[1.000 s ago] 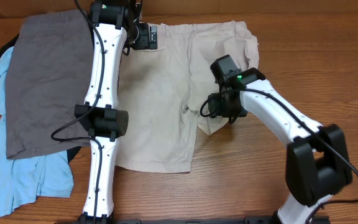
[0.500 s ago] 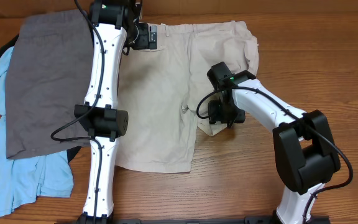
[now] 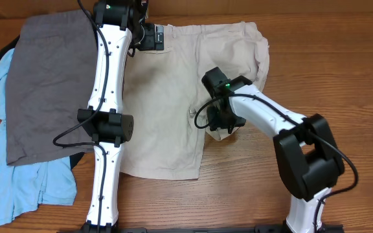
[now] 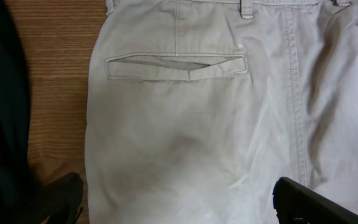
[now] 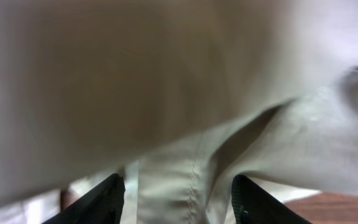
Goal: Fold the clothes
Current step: 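Reach the right gripper to the crumpled right leg of the shorts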
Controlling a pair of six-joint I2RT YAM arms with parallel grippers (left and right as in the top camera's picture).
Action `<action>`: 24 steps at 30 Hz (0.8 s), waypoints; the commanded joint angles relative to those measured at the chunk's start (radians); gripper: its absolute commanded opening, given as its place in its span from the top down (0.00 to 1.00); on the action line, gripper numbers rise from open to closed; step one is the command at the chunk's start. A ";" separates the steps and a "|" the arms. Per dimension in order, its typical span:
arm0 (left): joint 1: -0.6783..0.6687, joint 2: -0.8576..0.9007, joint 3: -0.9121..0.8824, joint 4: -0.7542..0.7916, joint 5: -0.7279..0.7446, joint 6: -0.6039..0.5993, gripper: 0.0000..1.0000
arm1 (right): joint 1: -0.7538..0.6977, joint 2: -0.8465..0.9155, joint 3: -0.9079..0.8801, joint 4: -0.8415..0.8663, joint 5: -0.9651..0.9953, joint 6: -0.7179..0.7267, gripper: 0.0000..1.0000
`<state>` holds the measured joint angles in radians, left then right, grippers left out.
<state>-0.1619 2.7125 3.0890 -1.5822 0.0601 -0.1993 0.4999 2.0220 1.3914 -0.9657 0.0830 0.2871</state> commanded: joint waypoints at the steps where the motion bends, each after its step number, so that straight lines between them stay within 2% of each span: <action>1: 0.006 -0.010 -0.003 0.002 0.010 0.021 0.00 | -0.001 0.040 0.023 0.003 0.056 -0.003 0.41; 3: 0.006 -0.010 -0.003 0.002 0.010 0.021 0.00 | -0.001 0.046 0.023 0.000 0.081 -0.002 0.44; 6: 0.006 -0.010 -0.003 0.002 0.010 0.021 0.00 | -0.003 0.043 0.024 -0.026 0.151 0.043 0.64; 7: 0.006 -0.010 -0.003 0.002 0.010 0.021 0.00 | -0.007 0.035 0.025 -0.044 0.174 0.071 0.78; 9: 0.006 -0.010 -0.003 0.002 0.010 0.021 0.00 | -0.019 0.006 0.033 -0.081 0.179 0.110 0.93; 10: 0.006 -0.010 -0.003 0.002 0.010 0.021 0.00 | -0.024 -0.021 0.045 -0.109 0.178 0.127 0.96; 12: 0.006 -0.010 -0.003 0.002 0.010 0.021 0.00 | -0.028 -0.054 0.063 -0.144 0.177 0.141 0.96; 16: 0.006 -0.010 -0.003 0.002 0.010 0.021 0.00 | -0.063 -0.187 0.140 -0.318 0.177 0.252 0.96; 24: 0.006 -0.010 -0.003 0.001 0.007 0.043 0.00 | -0.236 -0.221 0.133 -0.501 0.069 0.294 0.96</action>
<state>-0.1619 2.7125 3.0890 -1.5822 0.0601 -0.1841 0.3149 1.8030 1.5234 -1.4418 0.2077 0.5541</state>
